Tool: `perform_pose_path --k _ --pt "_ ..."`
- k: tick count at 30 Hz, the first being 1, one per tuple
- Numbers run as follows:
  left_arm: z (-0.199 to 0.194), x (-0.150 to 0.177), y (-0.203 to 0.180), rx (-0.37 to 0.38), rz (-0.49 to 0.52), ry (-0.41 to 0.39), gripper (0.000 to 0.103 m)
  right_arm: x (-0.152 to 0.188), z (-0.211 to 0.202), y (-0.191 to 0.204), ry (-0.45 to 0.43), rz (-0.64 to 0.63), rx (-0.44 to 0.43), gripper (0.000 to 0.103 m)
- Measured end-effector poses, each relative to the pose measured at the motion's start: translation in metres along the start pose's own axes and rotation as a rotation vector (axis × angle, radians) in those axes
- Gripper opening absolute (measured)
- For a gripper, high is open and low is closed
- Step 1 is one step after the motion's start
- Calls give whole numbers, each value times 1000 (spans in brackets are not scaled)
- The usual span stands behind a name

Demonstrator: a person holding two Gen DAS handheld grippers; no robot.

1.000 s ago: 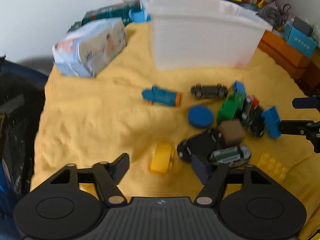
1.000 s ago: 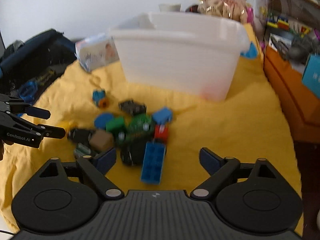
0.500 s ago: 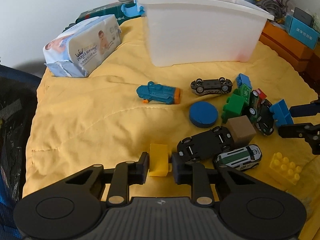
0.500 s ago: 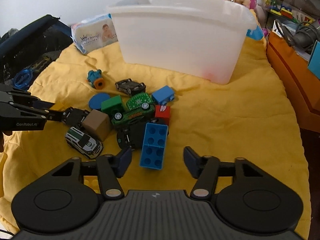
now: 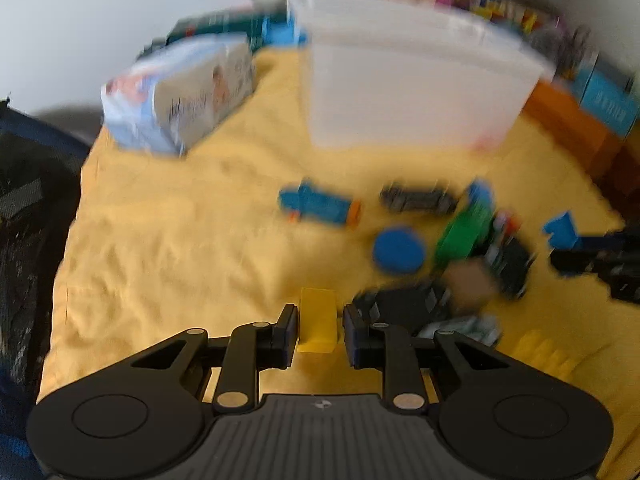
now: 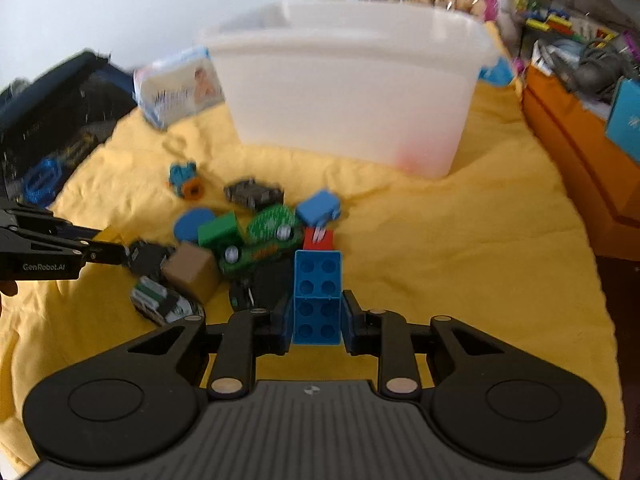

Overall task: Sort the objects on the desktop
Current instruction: 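Grasp the yellow block with left tool while right grasps blue block, then drop yellow and blue blocks into the white bin, opening both tools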

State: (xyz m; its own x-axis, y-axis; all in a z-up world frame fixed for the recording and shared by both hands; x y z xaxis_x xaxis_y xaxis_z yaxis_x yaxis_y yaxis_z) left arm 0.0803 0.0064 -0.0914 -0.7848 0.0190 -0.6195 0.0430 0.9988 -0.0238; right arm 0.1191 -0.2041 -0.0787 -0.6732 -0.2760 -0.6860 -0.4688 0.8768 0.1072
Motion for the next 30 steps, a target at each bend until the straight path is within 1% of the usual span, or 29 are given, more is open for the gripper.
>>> perform_pose_path --k 3,6,9,14,16,18,21,23,25,26,27,28,29,30 --pt "-21 -21 -6 34 -7 -72 27 -15 -16 -8 -58 19 -5 27" --pt "-35 -43 -11 55 -19 -117 27 -32 -28 -18 -101 48 -5 27" --pt "-44 -68 -18 68 -27 -154 27 -56 -37 -27 -151 57 3 27" --pt "-44 -125 -24 77 -43 -202 27 -107 -35 -45 -210 62 16 27" --pt "-41 -146 -25 73 -42 -220 27 -129 -30 -50 -233 41 29 27" --pt "-33 -165 -27 60 -33 -229 28 -143 -22 -57 -238 31 39 27" --pt "-16 -189 -26 64 -48 -217 27 -161 -3 -64 -203 48 39 27" --pt "-5 -200 -25 57 -63 -202 28 -169 10 -70 -181 62 39 27" --pt "7 -207 -25 52 -67 -185 28 -173 18 -70 -166 43 55 27" --pt "13 -210 -26 45 -66 -174 37 -176 25 -71 -152 33 61 28" --pt "19 -211 -28 34 -68 -154 49 -178 28 -71 -139 27 69 32" --pt "23 -212 -27 22 -70 -145 53 -179 31 -72 -132 23 79 50" --pt "25 -211 -29 8 -63 -148 59 -180 33 -73 -137 15 89 62" --pt "27 -210 -29 -7 -49 -152 62 -181 32 -73 -155 4 93 73"
Point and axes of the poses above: each gripper's, at about its wrist camera, not at the fingertips, and z roughly the way its jaws point, y to its left, x to its underside, the point moved 3 cm from there along z, roughly the way its jaws point, and after that the axes turned 2 degrees about -x, right-handed, at the moved point
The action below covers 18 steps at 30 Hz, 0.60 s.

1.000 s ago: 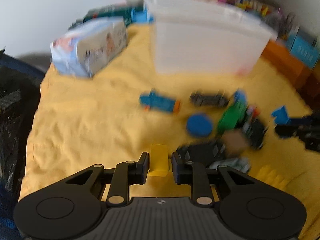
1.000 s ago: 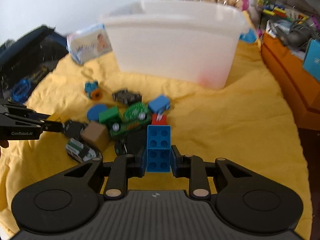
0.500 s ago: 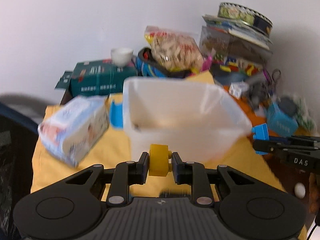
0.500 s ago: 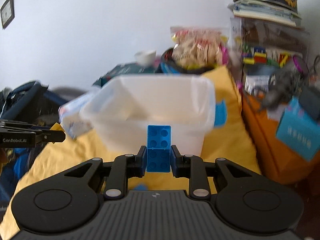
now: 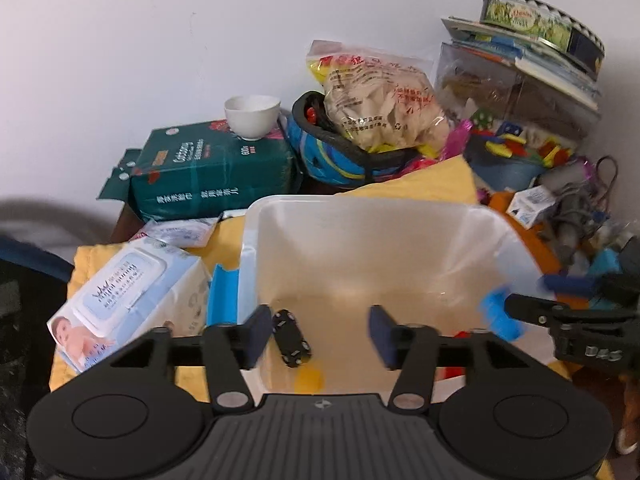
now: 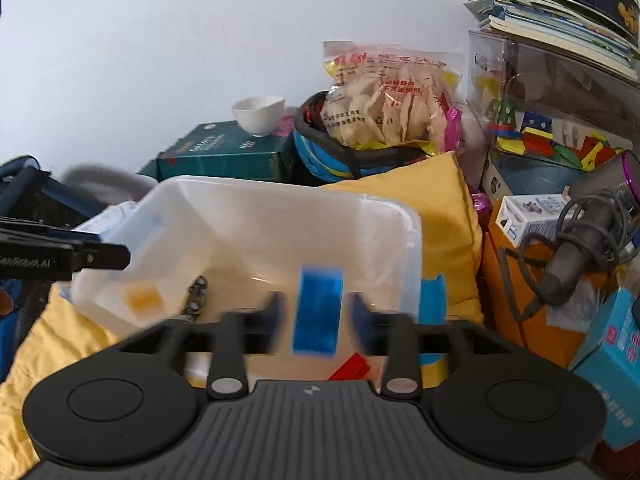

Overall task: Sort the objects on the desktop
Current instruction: 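Drop yellow and blue blocks into the white bin, opening both tools, then grasp the white-green toy car with left tool while right grasps green figurine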

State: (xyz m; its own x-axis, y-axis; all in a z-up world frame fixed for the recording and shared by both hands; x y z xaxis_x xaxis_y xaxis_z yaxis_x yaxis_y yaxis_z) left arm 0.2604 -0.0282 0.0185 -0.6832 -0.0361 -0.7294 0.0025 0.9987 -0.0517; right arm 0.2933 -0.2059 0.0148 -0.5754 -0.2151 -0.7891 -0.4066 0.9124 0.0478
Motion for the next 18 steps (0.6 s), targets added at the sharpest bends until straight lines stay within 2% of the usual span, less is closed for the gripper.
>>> perform_pose_path --k 5,7,10,12,15,17,18 --pt "-11 15 3 -4 30 -14 62 5 -14 3 -42 -55 5 73" --pt "-26 24 7 5 24 -35 62 13 -34 9 -70 -60 -36 73" --pt "-59 52 14 48 8 -61 63 44 -69 28 -84 -93 -144 74" --pt "-77 78 18 75 -8 -58 69 74 -90 44 -49 -122 -214 75" --pt "-96 127 20 93 29 -21 69 133 -114 74 60 -192 -314 75" --pt "-99 159 19 78 77 25 69 167 -122 91 129 -254 -360 72" --pt "-99 173 19 69 83 55 68 185 -123 99 176 -265 -391 66"
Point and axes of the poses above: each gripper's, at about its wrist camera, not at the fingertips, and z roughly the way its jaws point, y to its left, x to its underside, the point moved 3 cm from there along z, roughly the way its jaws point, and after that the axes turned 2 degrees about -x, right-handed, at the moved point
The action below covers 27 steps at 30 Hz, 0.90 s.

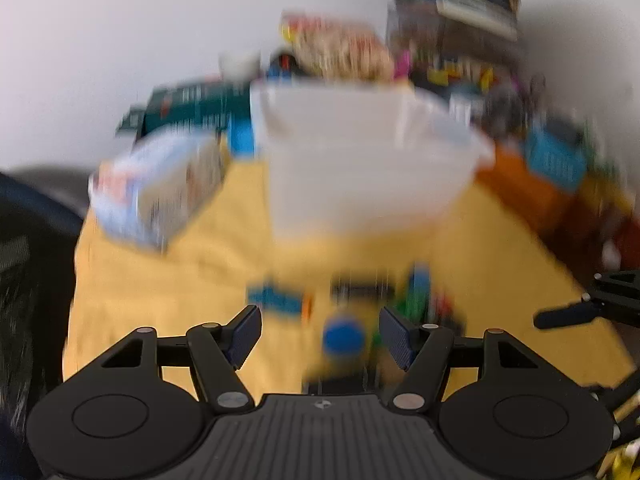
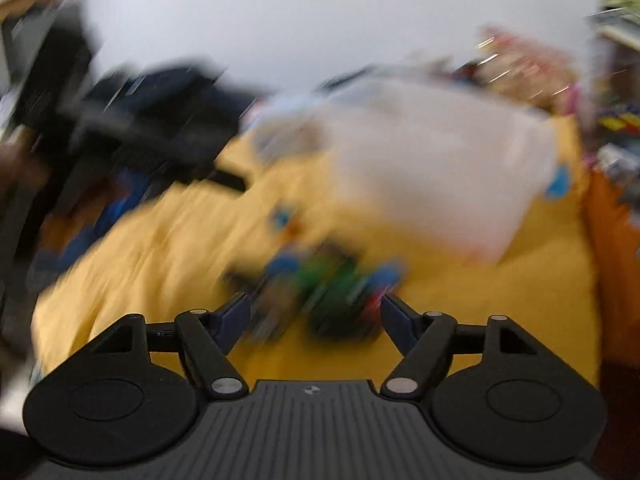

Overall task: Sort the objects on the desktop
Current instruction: 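Grasp the white-green toy car with left tool while right grasps green figurine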

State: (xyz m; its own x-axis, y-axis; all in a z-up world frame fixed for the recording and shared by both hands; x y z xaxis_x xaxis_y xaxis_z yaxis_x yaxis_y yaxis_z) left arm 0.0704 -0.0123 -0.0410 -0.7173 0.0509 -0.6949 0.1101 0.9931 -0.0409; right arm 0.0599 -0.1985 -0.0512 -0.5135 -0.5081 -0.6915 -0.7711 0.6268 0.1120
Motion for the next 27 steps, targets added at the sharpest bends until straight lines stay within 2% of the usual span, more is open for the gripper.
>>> perform_pose_path --k 1,3,6,9,12,16,21,27 --pt "1 11 0 -3 -6 25 68 10 5 6 34 7 -26 55" --pt "1 27 0 -1 -29 55 68 28 17 17 87 21 -58 45" --pt "-2 37 -5 -9 -32 60 67 38 30 25 113 3 -52 44" --pt "-1 44 -15 -3 7 65 66 41 42 31 125 18 -59 44" --pt "5 50 -24 5 25 79 66 41 51 38 123 -21 -50 31" --pt "18 59 -39 10 72 93 59 43 40 31 102 12 -20 31" --pt "41 60 -58 -4 127 96 59 53 18 -8 94 78 104 31" --pt "57 60 -71 3 185 102 67 64 2 -42 97 175 175 31"
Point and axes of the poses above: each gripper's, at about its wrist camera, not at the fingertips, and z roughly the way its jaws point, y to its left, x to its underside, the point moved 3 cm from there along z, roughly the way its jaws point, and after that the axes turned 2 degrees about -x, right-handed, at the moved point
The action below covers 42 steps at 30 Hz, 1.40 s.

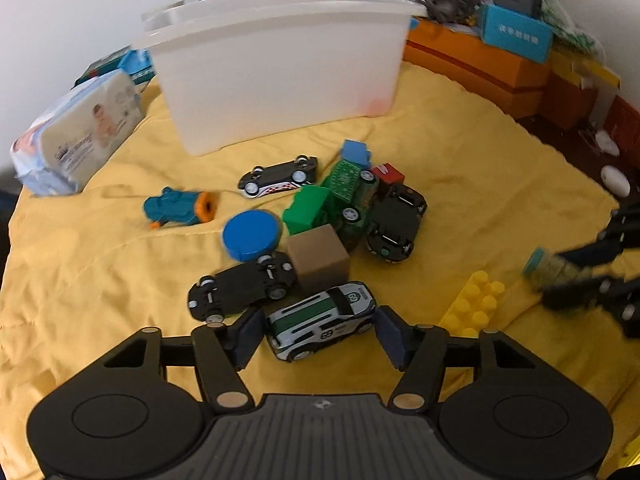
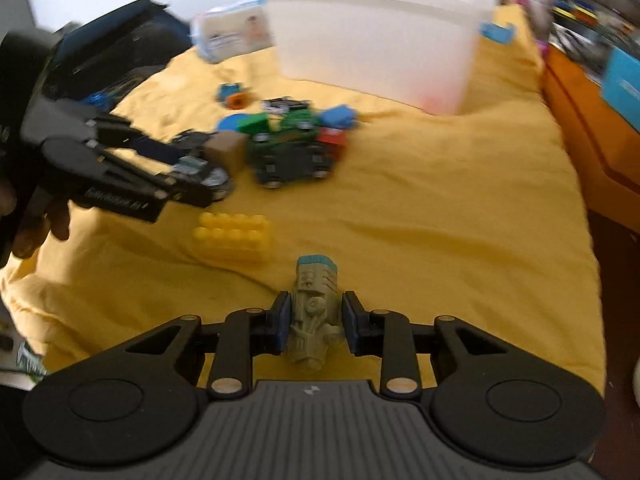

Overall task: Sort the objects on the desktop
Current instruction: 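Grasp the white-green toy car with left tool while right grasps green figurine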

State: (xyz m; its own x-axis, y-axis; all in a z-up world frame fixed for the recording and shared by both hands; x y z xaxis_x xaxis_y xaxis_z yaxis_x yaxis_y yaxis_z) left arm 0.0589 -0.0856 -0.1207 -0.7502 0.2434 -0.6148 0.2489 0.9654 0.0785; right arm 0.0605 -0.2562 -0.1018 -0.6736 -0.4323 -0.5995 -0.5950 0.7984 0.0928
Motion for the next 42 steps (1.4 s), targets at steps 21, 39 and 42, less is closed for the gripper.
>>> perform_pose_path --k 21,39,42 --pt "-9 15 -11 23 -8 46 71 -9 -3 -3 -31 27 -5 31" --pt "-58 -38 40 -1 -167 -103 68 -41 -13 -17 -91 50 12 46" --pt "-59 -37 48 -16 -186 -102 68 -25 -14 -9 -72 16 -16 56"
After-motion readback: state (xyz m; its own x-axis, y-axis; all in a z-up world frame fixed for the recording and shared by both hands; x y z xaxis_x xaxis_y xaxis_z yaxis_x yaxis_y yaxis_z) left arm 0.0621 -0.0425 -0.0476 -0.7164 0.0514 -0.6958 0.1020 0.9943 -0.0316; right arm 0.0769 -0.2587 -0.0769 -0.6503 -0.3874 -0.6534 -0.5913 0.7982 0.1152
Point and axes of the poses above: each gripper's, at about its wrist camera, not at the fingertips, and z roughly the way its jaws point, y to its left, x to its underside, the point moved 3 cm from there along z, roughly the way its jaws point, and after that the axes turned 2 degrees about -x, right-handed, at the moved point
